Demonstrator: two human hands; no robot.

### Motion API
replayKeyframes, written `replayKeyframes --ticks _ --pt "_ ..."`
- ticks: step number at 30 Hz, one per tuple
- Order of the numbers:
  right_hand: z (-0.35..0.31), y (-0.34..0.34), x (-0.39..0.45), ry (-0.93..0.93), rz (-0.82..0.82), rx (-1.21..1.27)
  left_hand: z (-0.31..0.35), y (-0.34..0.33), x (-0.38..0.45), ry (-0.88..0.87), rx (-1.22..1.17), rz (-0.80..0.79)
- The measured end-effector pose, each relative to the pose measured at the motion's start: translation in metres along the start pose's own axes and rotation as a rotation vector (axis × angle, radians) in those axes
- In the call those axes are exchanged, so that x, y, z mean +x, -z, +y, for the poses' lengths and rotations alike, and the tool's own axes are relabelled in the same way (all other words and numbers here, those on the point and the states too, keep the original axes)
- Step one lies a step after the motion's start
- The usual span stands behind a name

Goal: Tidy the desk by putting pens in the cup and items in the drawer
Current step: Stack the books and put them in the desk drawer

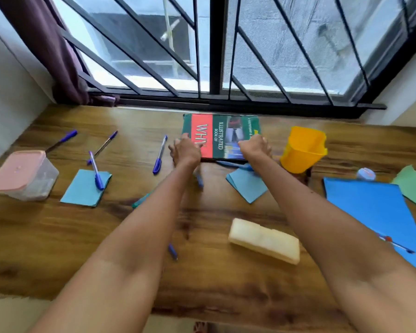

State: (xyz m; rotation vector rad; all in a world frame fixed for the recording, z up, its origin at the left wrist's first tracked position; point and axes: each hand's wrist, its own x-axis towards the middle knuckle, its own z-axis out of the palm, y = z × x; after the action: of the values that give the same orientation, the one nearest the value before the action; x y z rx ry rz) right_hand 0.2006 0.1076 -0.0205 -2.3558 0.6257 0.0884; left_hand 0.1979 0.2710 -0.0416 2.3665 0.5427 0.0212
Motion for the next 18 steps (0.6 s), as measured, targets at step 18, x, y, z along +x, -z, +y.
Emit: replayKeyframes --ticks 18 --pt "-0.014 0.006 0.009 -0.18 0.391 0.04 -0.006 0.012 0.036 0.218 -0.485 0.009"
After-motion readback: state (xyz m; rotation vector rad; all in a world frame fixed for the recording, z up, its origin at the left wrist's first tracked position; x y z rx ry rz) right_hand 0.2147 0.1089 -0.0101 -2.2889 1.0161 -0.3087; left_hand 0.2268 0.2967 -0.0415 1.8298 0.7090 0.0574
